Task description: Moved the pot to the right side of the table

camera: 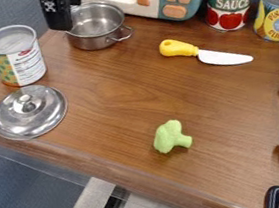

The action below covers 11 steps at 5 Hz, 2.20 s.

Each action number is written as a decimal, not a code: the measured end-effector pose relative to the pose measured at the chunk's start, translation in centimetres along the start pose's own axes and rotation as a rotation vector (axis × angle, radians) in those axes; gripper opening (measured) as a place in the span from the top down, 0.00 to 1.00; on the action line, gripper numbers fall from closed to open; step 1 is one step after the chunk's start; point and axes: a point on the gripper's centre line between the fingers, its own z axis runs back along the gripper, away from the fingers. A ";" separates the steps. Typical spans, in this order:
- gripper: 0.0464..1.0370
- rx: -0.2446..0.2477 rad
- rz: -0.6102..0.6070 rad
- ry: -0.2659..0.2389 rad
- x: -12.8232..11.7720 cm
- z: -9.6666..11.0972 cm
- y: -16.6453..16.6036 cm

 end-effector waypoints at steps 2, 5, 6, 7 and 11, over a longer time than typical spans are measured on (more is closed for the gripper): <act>0.04 0.052 -0.023 0.005 -0.5 -1.6 -0.6; 0.04 0.001 0.018 0.002 -1.8 -4.0 -3.5; 0.04 0.014 -0.003 -0.013 -2.0 -5.3 -3.6; 0.09 0.072 -0.047 -0.024 -2.2 -7.7 -3.3; 0.96 0.007 -0.053 -0.045 -2.0 -7.7 -3.6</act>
